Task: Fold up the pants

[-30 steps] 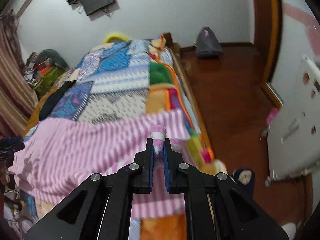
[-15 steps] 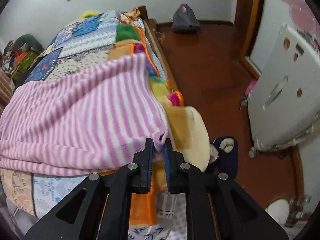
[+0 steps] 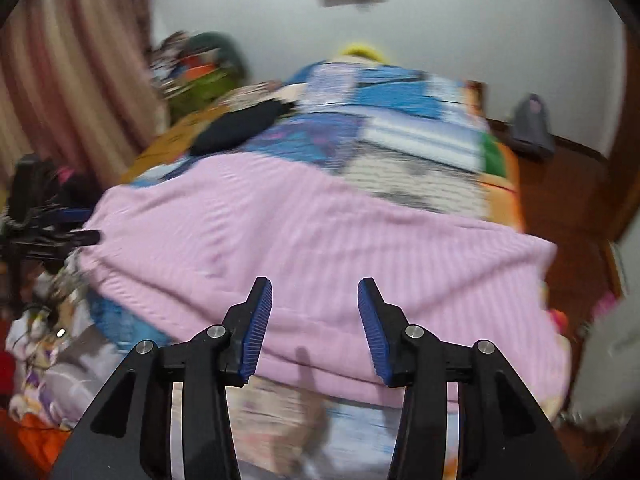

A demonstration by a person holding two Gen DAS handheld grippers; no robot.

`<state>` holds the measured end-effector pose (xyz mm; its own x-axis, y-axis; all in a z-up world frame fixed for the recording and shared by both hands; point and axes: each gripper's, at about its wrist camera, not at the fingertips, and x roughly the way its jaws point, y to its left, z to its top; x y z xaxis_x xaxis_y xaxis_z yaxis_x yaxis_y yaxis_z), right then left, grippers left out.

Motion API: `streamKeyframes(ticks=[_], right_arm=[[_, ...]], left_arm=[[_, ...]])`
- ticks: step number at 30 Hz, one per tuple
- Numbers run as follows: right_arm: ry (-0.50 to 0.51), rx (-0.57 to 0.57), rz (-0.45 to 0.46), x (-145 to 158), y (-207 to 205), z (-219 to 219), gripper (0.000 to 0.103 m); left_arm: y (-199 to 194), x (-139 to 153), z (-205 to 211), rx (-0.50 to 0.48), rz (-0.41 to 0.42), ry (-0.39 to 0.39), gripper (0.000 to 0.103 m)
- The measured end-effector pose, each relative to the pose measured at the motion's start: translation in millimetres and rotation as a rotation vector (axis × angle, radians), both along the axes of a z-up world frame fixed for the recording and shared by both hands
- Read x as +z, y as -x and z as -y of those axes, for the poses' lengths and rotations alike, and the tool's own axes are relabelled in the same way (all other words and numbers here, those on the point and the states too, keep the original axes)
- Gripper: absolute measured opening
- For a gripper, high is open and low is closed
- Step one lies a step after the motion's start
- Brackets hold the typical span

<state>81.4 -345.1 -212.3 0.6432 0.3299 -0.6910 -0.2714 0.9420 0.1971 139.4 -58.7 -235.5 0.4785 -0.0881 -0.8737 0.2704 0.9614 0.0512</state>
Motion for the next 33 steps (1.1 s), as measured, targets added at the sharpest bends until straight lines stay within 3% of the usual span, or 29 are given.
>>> streamKeyframes(ticks=[6, 13, 15, 18, 19, 20, 21, 22, 26, 33], right_arm=[[0.02, 0.123, -0.05, -18.7, 1.4, -54.0, 0.043], [0.098, 0.166, -0.087, -29.8, -4.4, -74.4, 0.044], [0.118, 0.153, -0.074, -28.6, -6.5, -78.8, 0.044], [0.132, 0.15, -0.051, -28.0, -10.3, -81.2, 0.044], [0.129, 0.154, -0.053, -28.1, -12.1, -82.0, 0.044], [0.115, 0.166, -0.063, -28.5, -14.1, -83.1, 0.041], [0.099, 0.173, -0.066, -28.2, -14.7, -83.7, 0.034], [0.078, 0.187, -0.073, -27.7, -14.9, -84.3, 0.017], [0.06, 0.211, -0.06, -21.7, -5.7, -86.0, 0.01], [0.063, 0.242, -0.083, -16.9, 16.3, -85.7, 0.008]], left_arm=[[9.8, -25.8, -9.3, -0.048, -0.034, 0.024, 0.086], [10.7, -35.0, -8.2, -0.069, -0.018, 0.059, 0.086], [7.8, -34.5, -6.5, -0.072, -0.009, 0.067, 0.08], [3.0, -33.2, 2.3, -0.102, -0.01, 0.08, 0.054], [2.1, -32.0, 6.3, -0.117, -0.014, 0.086, 0.037], [2.0, -30.8, 8.8, -0.123, -0.016, 0.086, 0.021], [1.7, -29.6, 11.4, -0.131, -0.02, 0.087, 0.015], [2.1, -28.1, 13.6, -0.135, -0.02, 0.084, 0.011], [8.7, -21.7, 14.4, -0.145, -0.006, 0.079, 0.003], [31.0, -13.1, 1.6, -0.128, -0.01, 0.123, 0.003]])
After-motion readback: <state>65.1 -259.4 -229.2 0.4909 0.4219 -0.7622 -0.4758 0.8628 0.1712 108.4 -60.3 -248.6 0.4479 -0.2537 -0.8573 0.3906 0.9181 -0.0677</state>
